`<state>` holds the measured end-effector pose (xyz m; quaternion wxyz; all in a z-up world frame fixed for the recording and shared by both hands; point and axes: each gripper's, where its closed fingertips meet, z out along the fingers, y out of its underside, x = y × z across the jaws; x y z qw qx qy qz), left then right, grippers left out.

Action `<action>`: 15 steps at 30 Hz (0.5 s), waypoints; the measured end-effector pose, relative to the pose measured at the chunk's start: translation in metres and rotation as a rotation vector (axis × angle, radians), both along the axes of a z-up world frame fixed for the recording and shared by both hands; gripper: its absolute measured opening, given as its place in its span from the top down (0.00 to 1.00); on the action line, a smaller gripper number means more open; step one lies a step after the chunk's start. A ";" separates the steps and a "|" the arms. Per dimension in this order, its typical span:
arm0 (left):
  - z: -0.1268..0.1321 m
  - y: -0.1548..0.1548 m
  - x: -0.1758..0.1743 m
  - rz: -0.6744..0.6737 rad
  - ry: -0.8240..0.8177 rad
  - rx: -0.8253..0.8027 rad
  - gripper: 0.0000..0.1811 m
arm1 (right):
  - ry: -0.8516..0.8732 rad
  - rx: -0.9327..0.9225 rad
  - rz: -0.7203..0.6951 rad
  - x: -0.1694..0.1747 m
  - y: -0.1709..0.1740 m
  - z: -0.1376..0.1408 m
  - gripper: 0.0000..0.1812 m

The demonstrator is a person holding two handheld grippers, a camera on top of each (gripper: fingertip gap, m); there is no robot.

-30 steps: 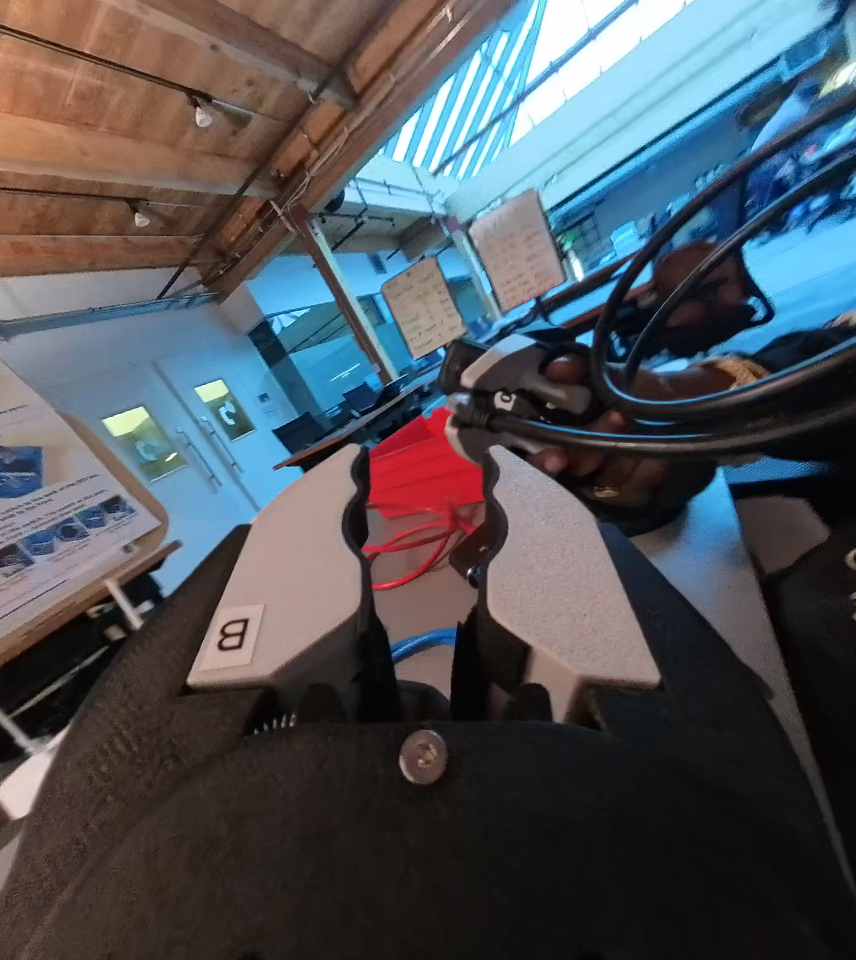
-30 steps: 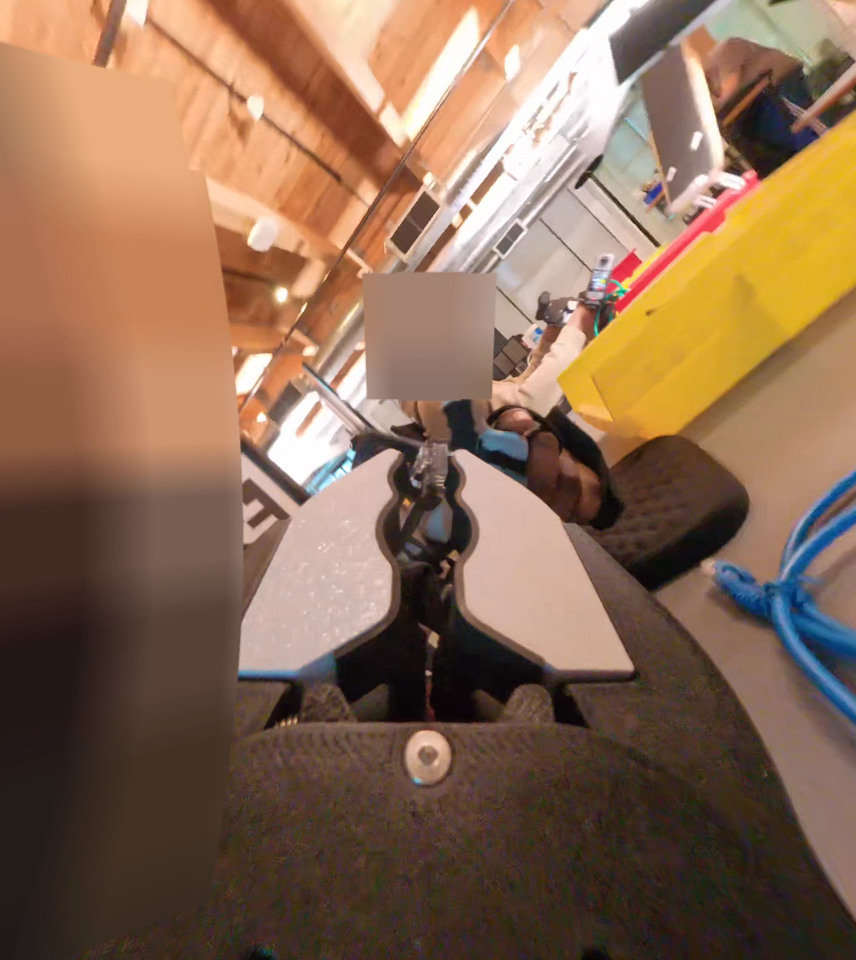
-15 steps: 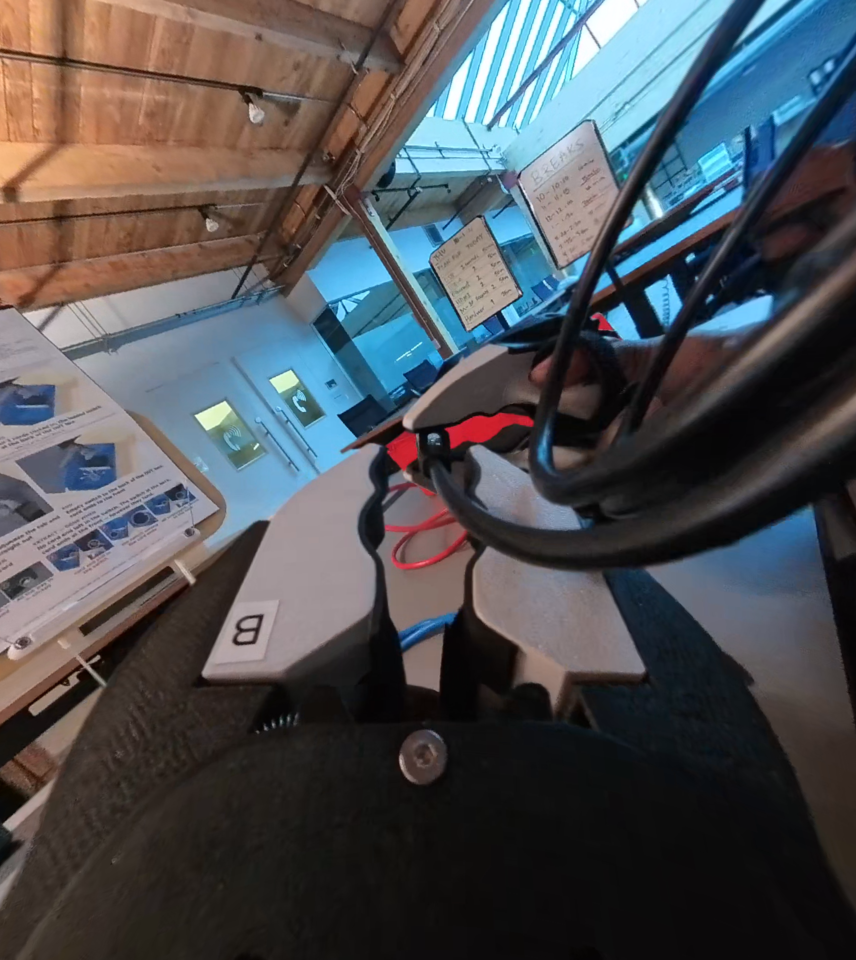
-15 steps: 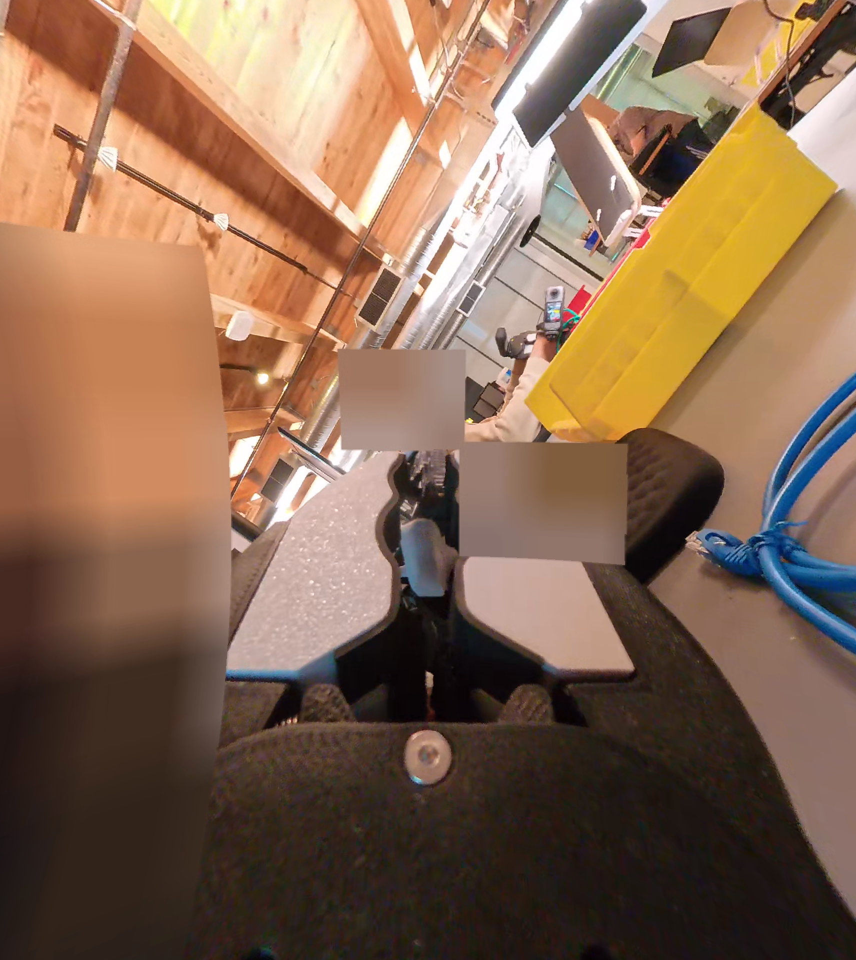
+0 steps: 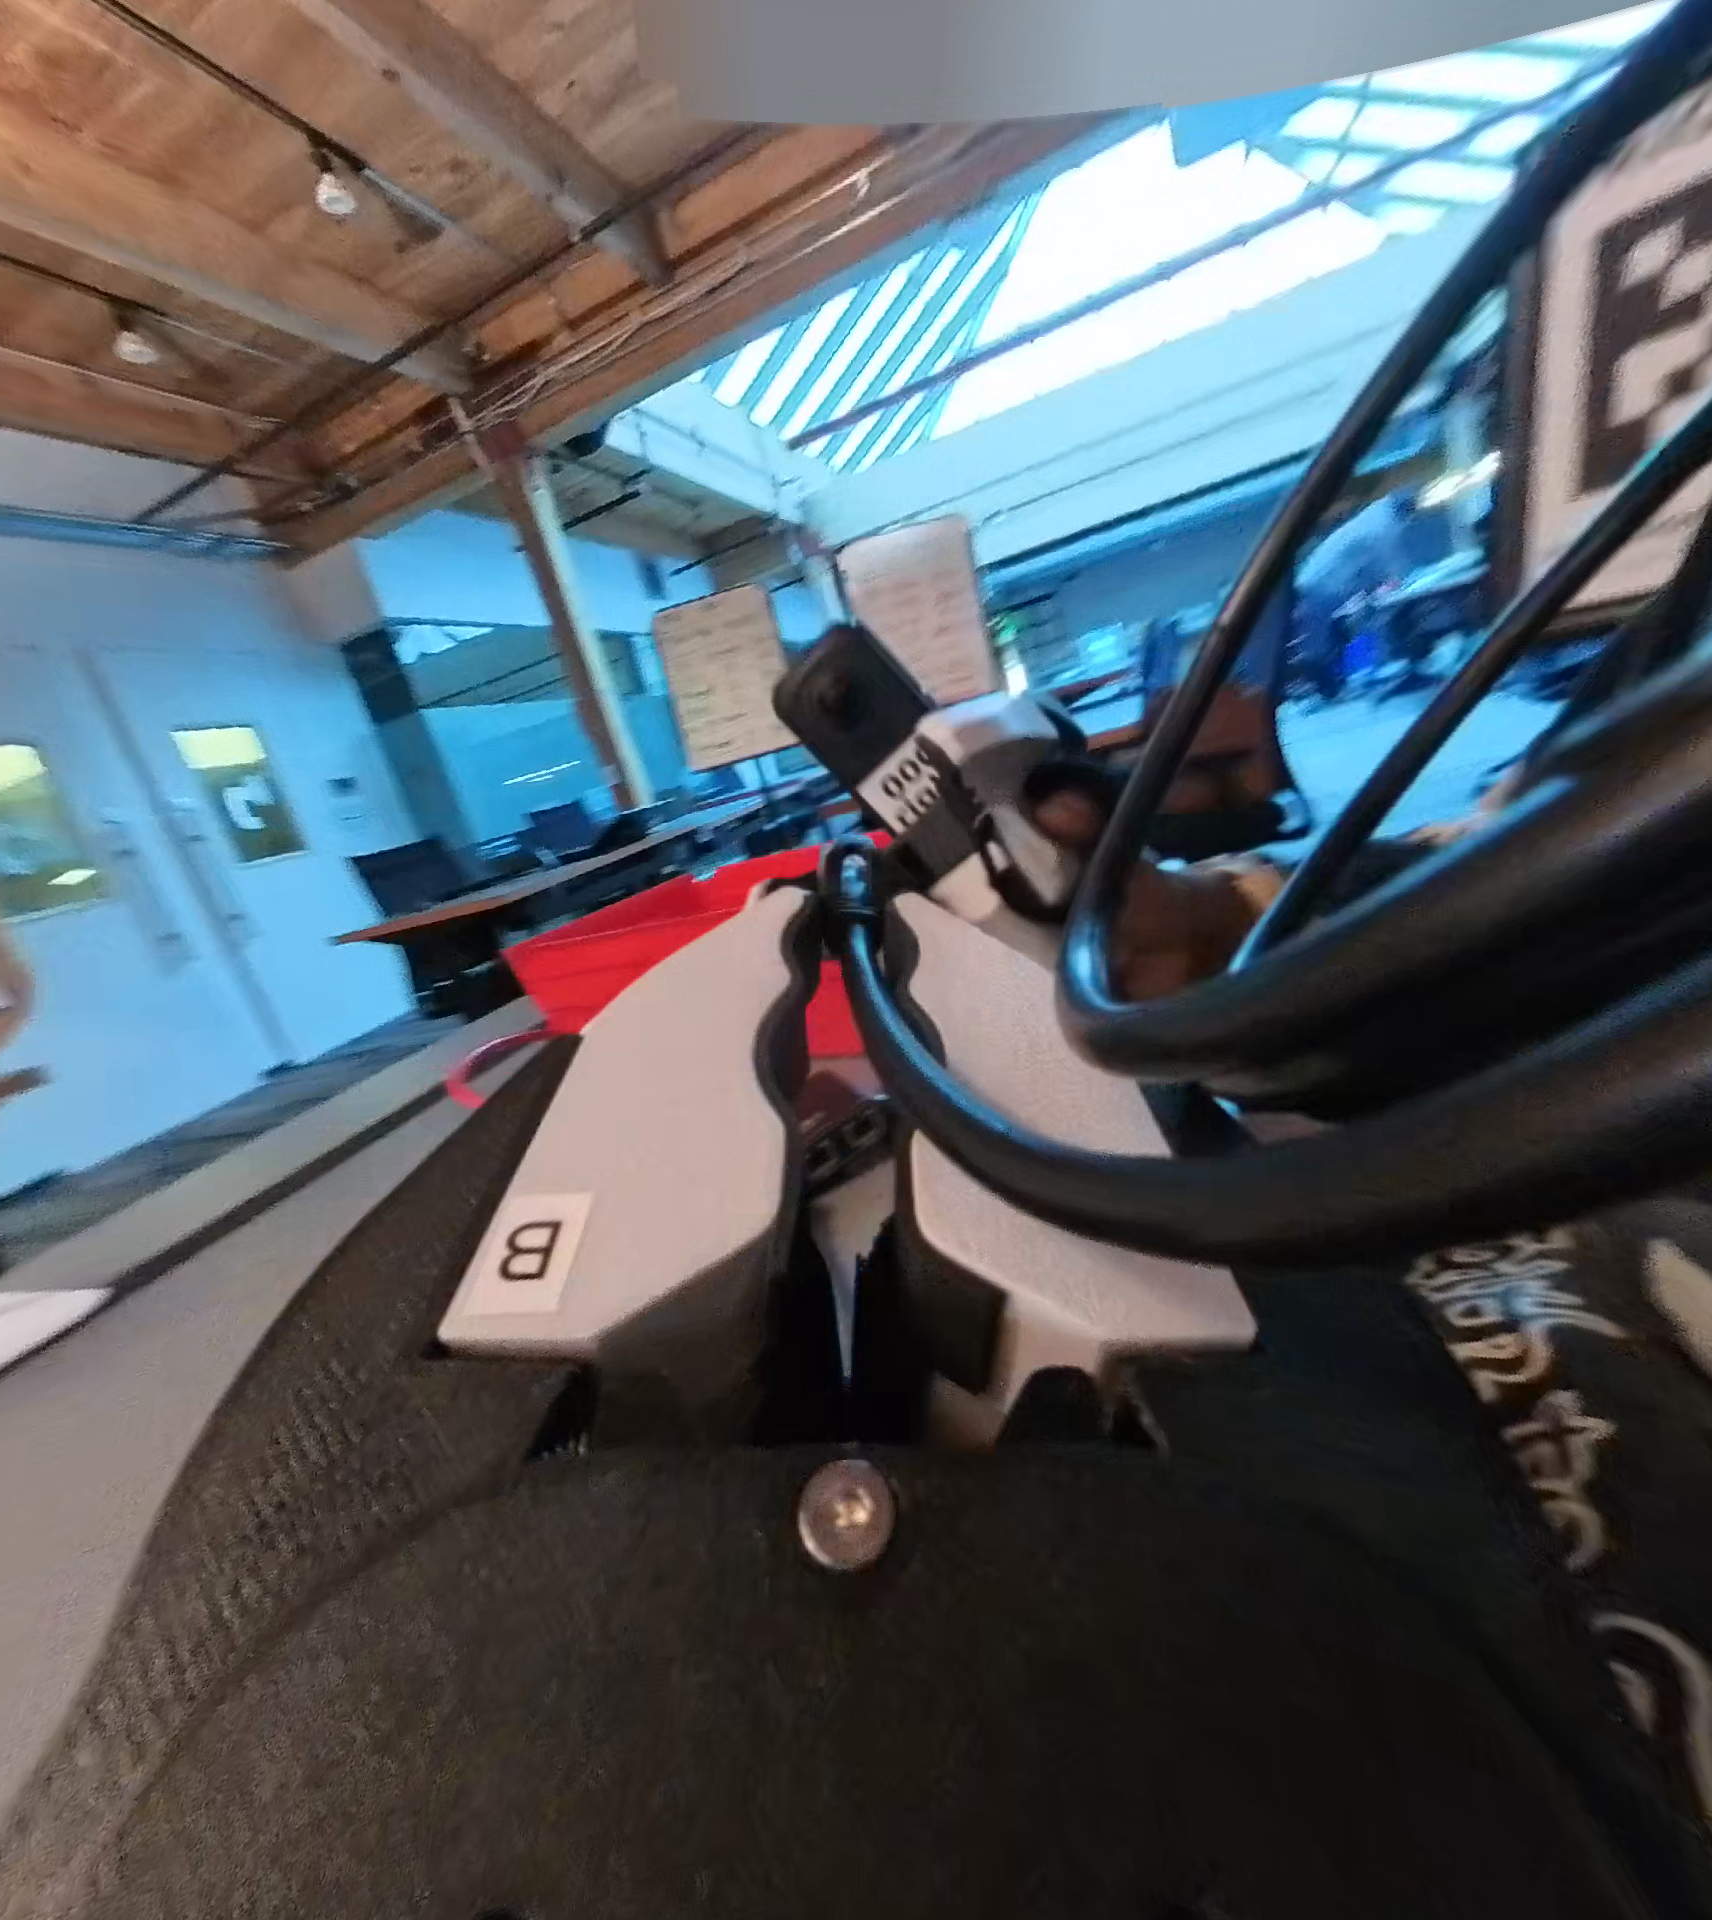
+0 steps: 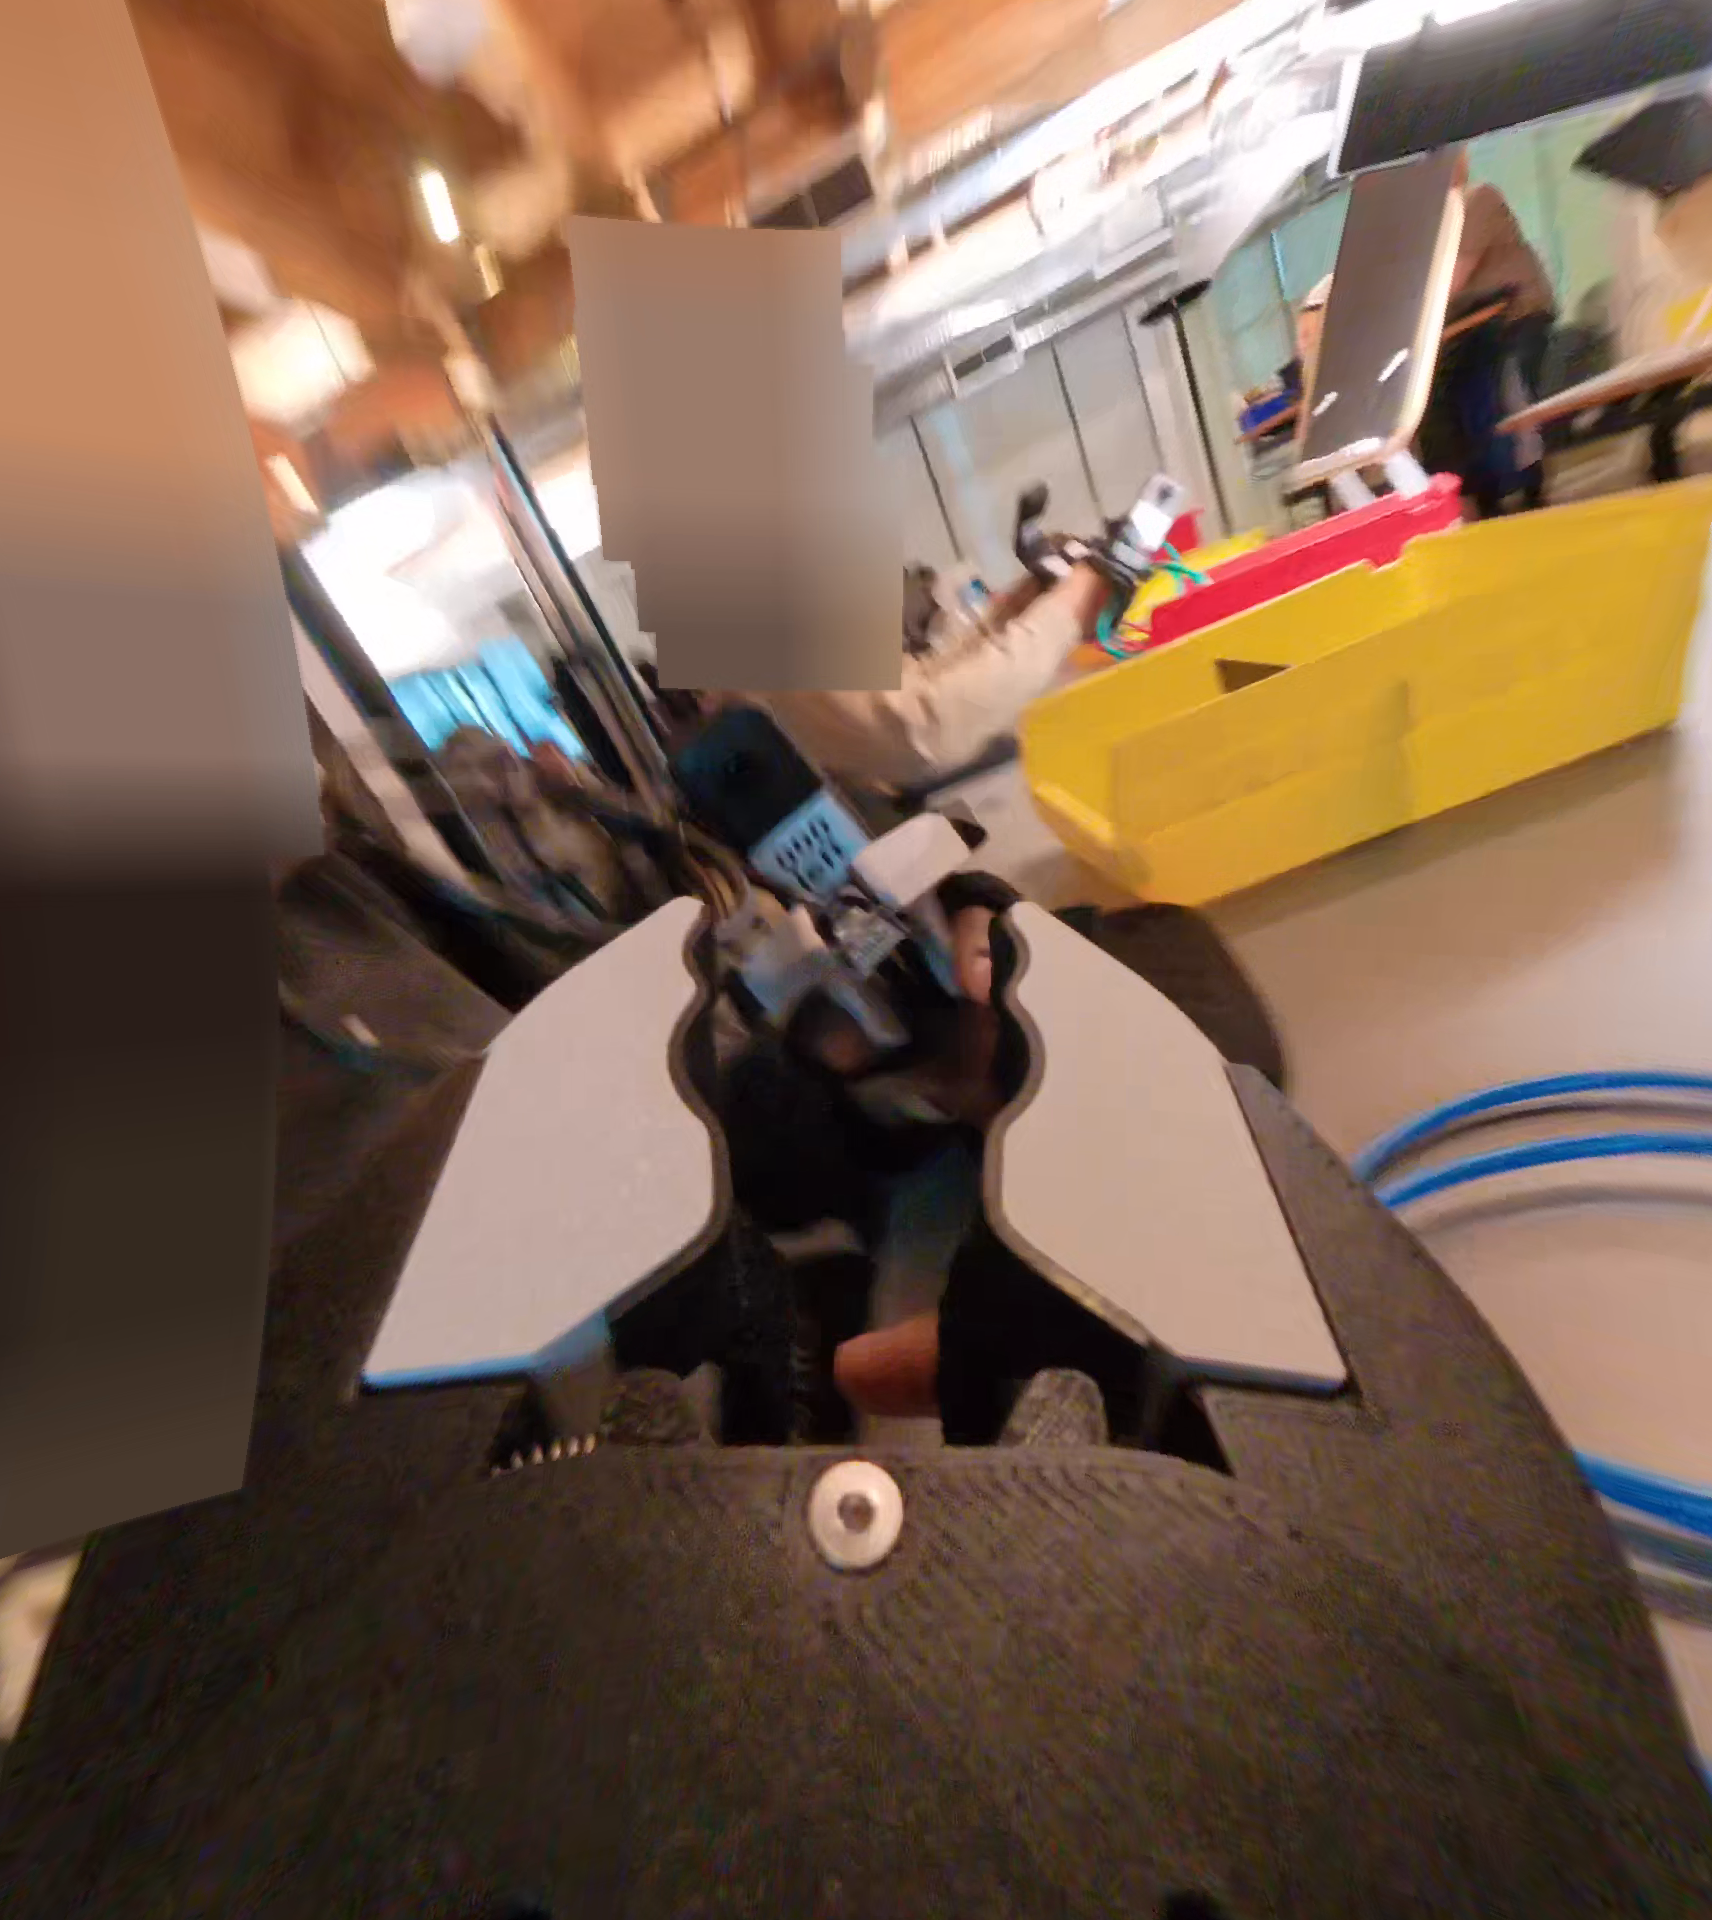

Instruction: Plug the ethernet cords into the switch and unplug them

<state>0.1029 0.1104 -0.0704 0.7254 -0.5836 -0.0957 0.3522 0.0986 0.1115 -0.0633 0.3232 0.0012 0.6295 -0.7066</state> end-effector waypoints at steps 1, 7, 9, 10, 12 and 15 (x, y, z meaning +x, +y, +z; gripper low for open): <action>0.001 0.000 0.004 -0.049 -0.019 0.018 0.94 | 0.159 0.009 -0.036 0.002 0.001 -0.003 0.72; -0.003 0.008 0.013 -0.191 -0.094 0.042 0.94 | 0.654 0.005 -0.163 0.006 0.005 -0.014 0.83; -0.005 0.010 0.013 -0.198 -0.100 0.028 0.94 | 0.706 -0.012 -0.140 0.013 0.006 -0.017 0.91; -0.006 0.011 0.014 -0.203 -0.101 0.019 0.94 | 0.721 -0.024 -0.145 0.014 0.006 -0.017 0.92; -0.007 0.012 0.015 -0.218 -0.106 0.014 0.94 | 0.733 -0.032 -0.131 0.015 0.007 -0.017 0.93; -0.008 0.012 0.014 -0.212 -0.115 0.010 0.94 | 0.754 -0.040 -0.125 0.015 0.009 -0.018 0.93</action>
